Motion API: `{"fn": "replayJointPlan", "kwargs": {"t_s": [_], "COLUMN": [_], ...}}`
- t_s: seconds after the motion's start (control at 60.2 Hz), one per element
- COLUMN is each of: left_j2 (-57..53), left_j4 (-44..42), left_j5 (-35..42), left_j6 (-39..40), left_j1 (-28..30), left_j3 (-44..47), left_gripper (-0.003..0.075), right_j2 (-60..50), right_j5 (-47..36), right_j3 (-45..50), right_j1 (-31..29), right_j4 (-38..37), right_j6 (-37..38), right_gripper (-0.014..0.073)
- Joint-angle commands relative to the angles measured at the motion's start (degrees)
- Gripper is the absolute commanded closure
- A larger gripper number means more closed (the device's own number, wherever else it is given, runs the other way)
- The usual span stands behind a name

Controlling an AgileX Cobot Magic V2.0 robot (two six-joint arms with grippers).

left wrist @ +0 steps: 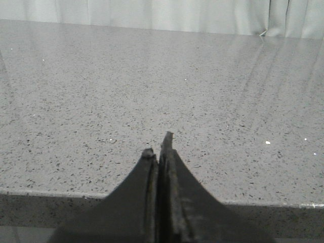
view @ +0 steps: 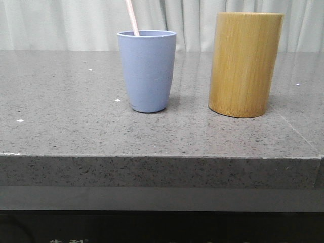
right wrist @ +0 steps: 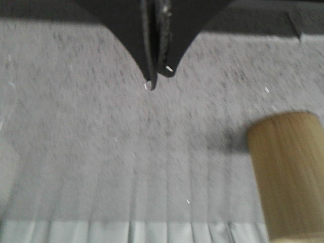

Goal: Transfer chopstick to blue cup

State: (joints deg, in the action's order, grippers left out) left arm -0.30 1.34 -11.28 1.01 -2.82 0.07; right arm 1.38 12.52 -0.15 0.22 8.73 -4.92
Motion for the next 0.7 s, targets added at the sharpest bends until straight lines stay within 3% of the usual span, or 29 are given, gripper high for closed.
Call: {"fn": "replayJointPlan", "kwargs": {"t_s": [0.0, 0.68], "left_j2": [-1.37, -1.37], "left_j4": [0.64, 0.64], "left_j5": [4.82, 4.82], "left_j6": [0.53, 0.53], "left_j1": [0.0, 0.0], "left_j3": [0.41, 0.41], "left_gripper": [0.0739, 0.0739], "right_j2": [-2.19, -3.19], "right_j5": [-6.46, -4.46], "right_j3": [1.65, 1.48], "right_j1": [-1.07, -1.14], "right_j4": [-0.2, -0.2], "right_j6": [-0.32, -0.32], "right_gripper": [0.0673, 0.0673]}}
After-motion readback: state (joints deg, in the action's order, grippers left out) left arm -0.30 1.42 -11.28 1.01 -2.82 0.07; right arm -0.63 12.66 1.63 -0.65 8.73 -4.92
